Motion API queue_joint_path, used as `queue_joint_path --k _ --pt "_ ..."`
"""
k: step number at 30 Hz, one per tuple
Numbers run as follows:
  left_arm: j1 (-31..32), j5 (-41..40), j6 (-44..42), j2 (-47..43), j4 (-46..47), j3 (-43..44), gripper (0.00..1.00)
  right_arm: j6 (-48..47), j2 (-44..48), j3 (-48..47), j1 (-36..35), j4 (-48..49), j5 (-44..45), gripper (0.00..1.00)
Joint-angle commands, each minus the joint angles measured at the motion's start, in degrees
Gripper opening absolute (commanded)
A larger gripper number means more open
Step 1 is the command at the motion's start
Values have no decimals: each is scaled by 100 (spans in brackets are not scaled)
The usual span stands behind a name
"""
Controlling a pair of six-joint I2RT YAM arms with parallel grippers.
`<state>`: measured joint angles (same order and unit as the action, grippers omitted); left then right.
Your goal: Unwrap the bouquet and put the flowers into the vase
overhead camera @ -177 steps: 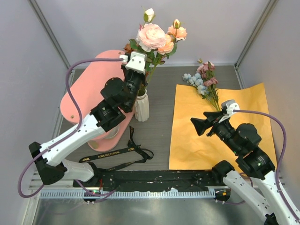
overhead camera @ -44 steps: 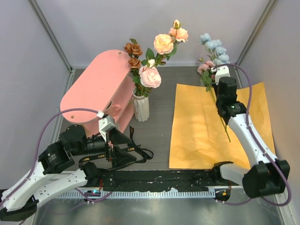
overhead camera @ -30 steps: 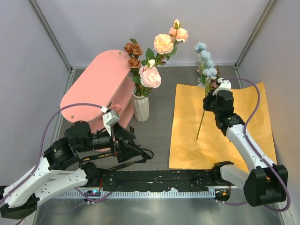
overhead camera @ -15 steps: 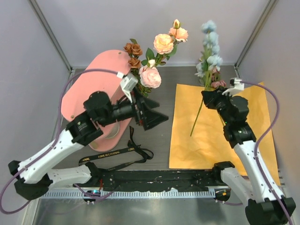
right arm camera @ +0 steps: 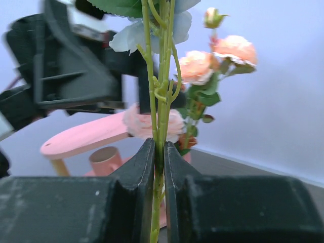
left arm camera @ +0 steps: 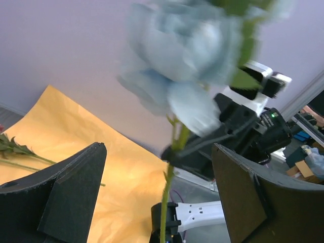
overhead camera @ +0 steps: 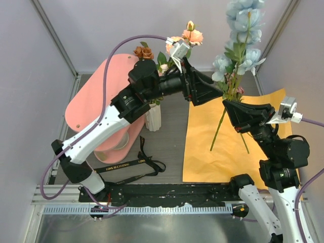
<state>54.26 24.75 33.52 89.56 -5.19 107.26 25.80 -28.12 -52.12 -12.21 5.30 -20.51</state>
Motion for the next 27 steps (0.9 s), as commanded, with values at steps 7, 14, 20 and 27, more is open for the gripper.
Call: queue_joint_path --k 7,14,20,27 --pt "129 539 251 589 334 761 81 311 -70 193 -326 1087 -1472 1" --pt "199 1215 436 519 860 560 88 321 -185 70 -353 641 -1071 1" --pt "199 1602 348 132 1310 -127 94 372 -264 -18 -353 603 -1085 1" --pt "199 1744 410 352 1231 181 83 478 -431 44 -353 850 -1823 1"
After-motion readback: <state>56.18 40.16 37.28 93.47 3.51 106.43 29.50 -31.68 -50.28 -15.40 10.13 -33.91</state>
